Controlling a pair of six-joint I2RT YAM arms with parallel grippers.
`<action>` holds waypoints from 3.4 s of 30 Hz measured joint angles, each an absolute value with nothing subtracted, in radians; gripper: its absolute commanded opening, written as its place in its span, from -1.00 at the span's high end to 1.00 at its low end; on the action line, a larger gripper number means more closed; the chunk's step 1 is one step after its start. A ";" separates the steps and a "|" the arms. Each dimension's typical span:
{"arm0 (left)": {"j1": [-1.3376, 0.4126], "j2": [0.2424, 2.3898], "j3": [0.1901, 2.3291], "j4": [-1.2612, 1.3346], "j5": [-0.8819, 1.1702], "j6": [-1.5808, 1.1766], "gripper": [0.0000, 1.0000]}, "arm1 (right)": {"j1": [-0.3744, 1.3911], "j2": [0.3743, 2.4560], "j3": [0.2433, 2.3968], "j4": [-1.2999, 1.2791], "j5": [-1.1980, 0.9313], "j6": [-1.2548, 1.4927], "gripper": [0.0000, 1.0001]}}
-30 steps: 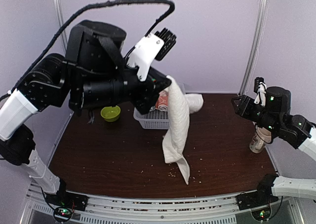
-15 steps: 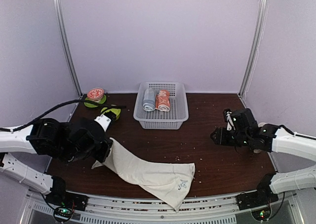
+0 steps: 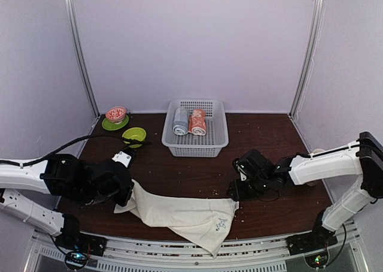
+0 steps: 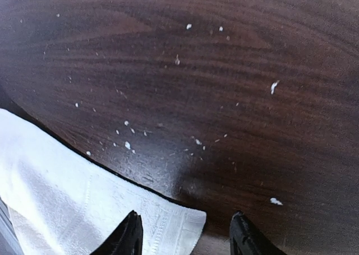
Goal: Roll the towels
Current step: Adjust the towel at the center of the board, then pick up the towel from the center of the board, then flatten out the towel at the center of the board.
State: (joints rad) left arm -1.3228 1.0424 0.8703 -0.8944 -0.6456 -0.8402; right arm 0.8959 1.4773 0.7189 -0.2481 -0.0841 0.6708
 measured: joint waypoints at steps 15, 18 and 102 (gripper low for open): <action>-1.323 1.046 0.869 -0.900 -0.648 -0.864 1.00 | 0.955 1.613 0.823 -0.382 -0.027 0.667 0.57; -1.323 1.024 0.858 -0.900 -0.648 -0.868 1.00 | 0.960 1.648 0.858 -0.395 -0.018 0.646 1.00; -1.070 0.647 0.790 -0.476 0.184 -0.371 1.00 | 0.567 0.556 0.749 -0.532 -0.247 0.381 1.00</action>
State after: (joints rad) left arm -1.0702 0.6468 0.7902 -0.4759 0.1841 -0.3714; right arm 0.5671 0.5556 0.7490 -0.5323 -0.2474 0.3813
